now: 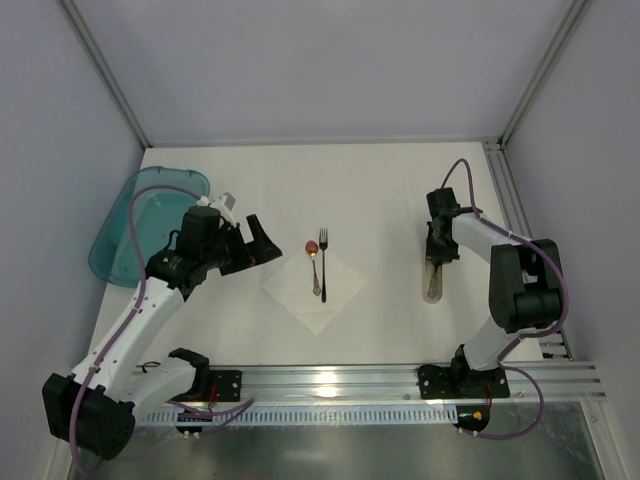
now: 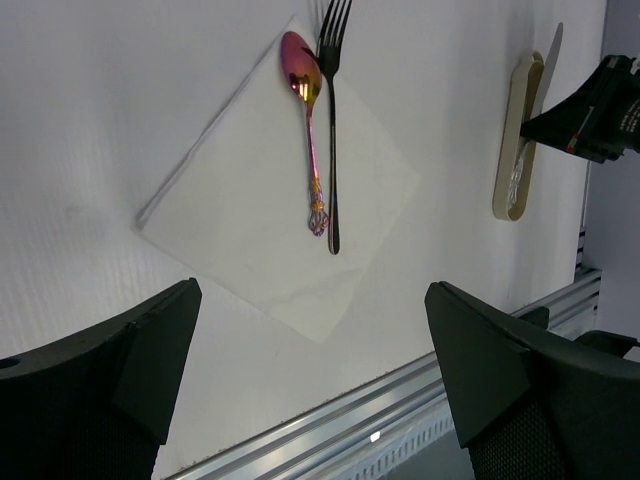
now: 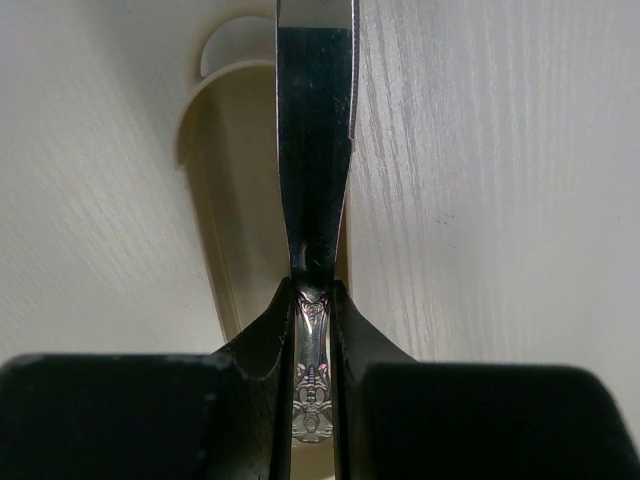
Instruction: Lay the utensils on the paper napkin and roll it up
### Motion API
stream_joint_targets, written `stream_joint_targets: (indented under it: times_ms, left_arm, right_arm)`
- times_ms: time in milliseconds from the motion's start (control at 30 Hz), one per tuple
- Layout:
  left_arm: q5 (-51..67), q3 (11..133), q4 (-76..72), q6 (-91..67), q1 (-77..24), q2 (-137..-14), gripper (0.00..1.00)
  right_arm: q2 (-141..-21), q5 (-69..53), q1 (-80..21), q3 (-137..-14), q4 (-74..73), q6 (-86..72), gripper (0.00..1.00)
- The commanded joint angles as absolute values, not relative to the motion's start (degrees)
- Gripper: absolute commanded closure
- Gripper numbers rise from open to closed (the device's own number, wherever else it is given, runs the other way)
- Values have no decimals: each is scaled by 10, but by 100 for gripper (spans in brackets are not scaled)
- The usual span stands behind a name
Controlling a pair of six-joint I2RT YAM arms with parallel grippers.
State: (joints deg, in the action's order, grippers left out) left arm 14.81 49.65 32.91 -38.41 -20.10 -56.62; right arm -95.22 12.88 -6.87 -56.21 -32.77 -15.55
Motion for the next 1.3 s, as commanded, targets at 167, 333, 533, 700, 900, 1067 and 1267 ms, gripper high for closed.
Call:
stream_joint_targets:
  times_ms: [167,333,533,700,900,1067,1267]
  left_arm:
    - [126,494,306,-374,-198,-579,1]
    - [126,497,308,-370,-198,-584,0]
    - [127,498,308,-369,-197,-582,0]
    - [131,498,308,-370,-198,-581,0]
    - [128,498,314,-367,-198,-580,0]
    - [130,498,312,-371,-198,-579,0]
    - [132,499,310,-373,-198,-579,0]
  right_arm:
    - [-886,111,-65,-606,-368,-149,96]
    - [-878,84,-65,-599,-364,-143,96]
    - [-877,63,-65,-584,-331,-135,96]
    - [-909,39,-65,-570,-280,-130,96]
    - [-947,72,-64,-570,-276,-134,96]
    - [-956,83,-63,-569,-278,-138,96]
    - [-948,74,-64,-566,-279,-144,88]
